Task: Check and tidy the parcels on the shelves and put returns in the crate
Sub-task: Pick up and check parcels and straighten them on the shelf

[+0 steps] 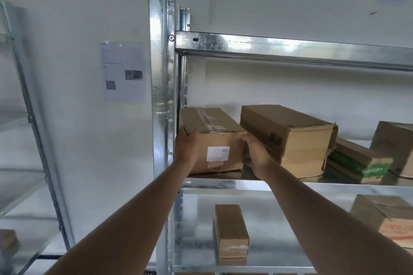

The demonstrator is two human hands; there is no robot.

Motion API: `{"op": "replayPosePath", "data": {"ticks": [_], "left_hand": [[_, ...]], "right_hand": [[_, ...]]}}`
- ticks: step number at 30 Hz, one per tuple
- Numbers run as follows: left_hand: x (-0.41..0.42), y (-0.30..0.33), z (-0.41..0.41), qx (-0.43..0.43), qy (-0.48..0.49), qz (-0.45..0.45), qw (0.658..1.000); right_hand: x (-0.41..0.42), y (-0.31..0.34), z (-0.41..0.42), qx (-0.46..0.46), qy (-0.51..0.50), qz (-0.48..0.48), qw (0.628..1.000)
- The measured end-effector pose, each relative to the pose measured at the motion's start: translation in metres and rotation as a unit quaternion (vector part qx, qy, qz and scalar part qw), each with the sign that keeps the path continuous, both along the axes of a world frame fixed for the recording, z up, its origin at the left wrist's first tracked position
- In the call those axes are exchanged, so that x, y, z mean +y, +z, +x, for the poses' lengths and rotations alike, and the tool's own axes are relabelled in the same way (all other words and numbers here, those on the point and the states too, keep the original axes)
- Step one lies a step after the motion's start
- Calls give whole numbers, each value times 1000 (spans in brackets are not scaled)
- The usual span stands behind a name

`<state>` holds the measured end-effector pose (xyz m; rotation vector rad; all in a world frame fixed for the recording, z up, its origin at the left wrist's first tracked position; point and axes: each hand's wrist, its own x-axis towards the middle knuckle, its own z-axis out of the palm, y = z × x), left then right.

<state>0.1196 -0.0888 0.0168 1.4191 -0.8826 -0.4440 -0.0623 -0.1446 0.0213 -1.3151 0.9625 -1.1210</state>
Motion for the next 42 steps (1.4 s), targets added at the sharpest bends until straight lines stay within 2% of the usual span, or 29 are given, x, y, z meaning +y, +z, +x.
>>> {"op": "replayPosePath", "data": {"ticks": [5, 10, 16, 21, 25, 27, 31, 37, 42], "left_hand": [[10, 10, -7, 1, 15, 14, 1000], [23, 8, -25, 6, 20, 33, 999], [42, 17, -50, -7, 8, 44, 999], [58, 24, -50, 36, -30, 40, 998], [66, 32, -57, 91, -59, 70, 992], [69, 37, -61, 107, -44, 84, 990], [75, 34, -60, 153, -33, 48, 986], [80, 30, -61, 168, -9, 20, 986], [81, 27, -67, 189, -45, 15, 981]], "right_hand": [[7, 15, -5, 7, -22, 37, 999], [14, 13, -24, 17, -28, 28, 999], [25, 13, -50, 10, 6, 59, 998], [25, 7, -70, -11, 33, 111, 993], [28, 3, -82, 25, 50, 49, 997], [30, 2, -87, 13, 56, 34, 998], [37, -2, -95, -27, 89, 23, 995], [43, -7, -103, -53, 105, 15, 993], [44, -6, -107, -69, 108, 21, 992]]}}
